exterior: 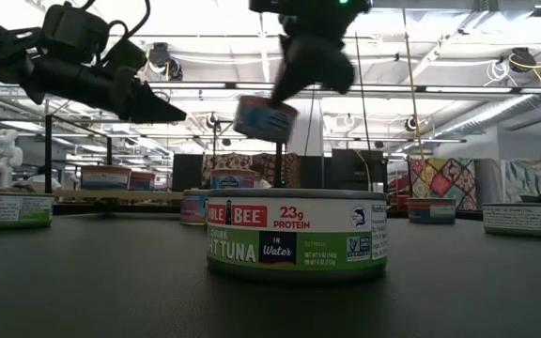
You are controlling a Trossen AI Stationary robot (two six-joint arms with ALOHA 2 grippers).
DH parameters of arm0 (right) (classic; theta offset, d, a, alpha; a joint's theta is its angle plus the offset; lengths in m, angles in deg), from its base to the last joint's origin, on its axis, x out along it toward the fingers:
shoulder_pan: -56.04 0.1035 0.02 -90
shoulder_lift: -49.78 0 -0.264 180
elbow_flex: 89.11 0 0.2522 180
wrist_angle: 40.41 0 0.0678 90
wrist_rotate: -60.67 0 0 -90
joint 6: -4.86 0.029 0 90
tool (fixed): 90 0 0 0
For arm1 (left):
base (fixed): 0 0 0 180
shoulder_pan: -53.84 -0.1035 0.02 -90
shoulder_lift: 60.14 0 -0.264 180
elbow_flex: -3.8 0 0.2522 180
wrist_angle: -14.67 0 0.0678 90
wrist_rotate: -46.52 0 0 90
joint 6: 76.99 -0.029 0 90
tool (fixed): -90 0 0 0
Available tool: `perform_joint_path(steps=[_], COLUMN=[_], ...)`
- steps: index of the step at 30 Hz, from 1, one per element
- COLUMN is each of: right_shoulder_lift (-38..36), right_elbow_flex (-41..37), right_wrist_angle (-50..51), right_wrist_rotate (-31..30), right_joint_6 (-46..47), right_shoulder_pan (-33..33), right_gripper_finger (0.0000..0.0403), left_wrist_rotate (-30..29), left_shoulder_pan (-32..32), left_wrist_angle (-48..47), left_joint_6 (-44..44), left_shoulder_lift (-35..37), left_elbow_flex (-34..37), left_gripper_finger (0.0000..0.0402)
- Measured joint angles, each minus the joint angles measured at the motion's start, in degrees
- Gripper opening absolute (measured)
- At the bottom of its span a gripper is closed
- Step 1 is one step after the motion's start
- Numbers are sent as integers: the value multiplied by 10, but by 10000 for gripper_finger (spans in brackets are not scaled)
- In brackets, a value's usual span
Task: Stack canned seafood by type on shelf
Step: Stack the blue-pink tuna can on top of the other blue-pink tuna can on the shelf
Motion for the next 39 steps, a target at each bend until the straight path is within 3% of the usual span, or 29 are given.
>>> perform_joint_path(steps=[12, 28, 39], right_shoulder_lift=[10, 46, 57], right_elbow_flex=[0, 0, 0], right_wrist_angle=[-189, -294, -326], right_wrist_rotate=[27, 111, 183], right_joint_6=[-247, -344, -372], right_shoulder_pan=[-98, -237, -292], right_gripper_finger=[0, 0, 0], left_wrist_rotate=[0, -2, -4], left_shoulder_pan=[-23, -54, -54], left_wrist_angle=[-13, -28, -19], left_joint_6=[0, -1, -6], left_shoulder_lift=[0, 0, 0], left_elbow_flex=[0, 0, 0], left_gripper_finger=[72, 72, 72])
